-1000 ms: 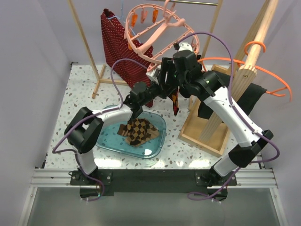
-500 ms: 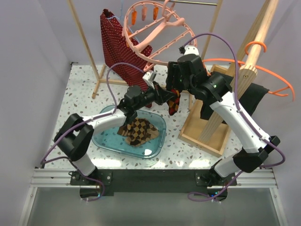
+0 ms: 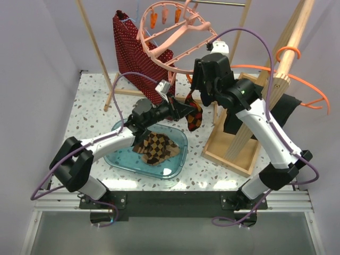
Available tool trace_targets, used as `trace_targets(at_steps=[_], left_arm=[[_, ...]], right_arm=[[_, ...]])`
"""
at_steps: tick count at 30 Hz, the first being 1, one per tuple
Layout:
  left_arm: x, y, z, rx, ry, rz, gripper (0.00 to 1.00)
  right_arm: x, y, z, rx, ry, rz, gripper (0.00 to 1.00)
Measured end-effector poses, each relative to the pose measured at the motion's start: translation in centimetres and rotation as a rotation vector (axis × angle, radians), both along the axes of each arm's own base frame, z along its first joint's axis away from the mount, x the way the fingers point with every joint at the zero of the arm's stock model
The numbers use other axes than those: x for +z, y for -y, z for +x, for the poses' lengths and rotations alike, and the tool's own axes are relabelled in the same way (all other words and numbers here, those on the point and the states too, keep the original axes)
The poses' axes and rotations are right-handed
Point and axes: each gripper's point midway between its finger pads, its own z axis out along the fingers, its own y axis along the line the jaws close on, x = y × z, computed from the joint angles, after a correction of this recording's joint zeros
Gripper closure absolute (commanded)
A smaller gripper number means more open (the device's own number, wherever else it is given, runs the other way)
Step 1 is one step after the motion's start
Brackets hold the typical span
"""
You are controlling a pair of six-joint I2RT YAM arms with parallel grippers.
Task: Remove the socks clipped to the hanger
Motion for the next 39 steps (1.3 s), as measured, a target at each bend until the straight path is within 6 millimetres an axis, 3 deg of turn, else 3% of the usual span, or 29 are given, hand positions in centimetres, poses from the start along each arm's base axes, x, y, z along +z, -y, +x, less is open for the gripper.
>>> trace_targets(at_steps=[8, 19, 39], left_arm=[[-1.0, -0.3, -0.9, -0.02, -0.035, 0.012, 1.0], [0.9, 0.5, -3.2, -0.072, -0.018, -0.023, 1.0], [1.0, 1.9, -5.2, -0.126, -0.04, -0.036, 1.0]], right_arm=[[-0.5, -0.7, 1.6, -0.047, 0.001, 0.023, 0.44], [-1.3, -0.6, 2.4, -0.097, -0.008, 0.032, 0.52], [-3.2, -1.3, 3.3, -0.079, 0.002, 0.007, 0.58]])
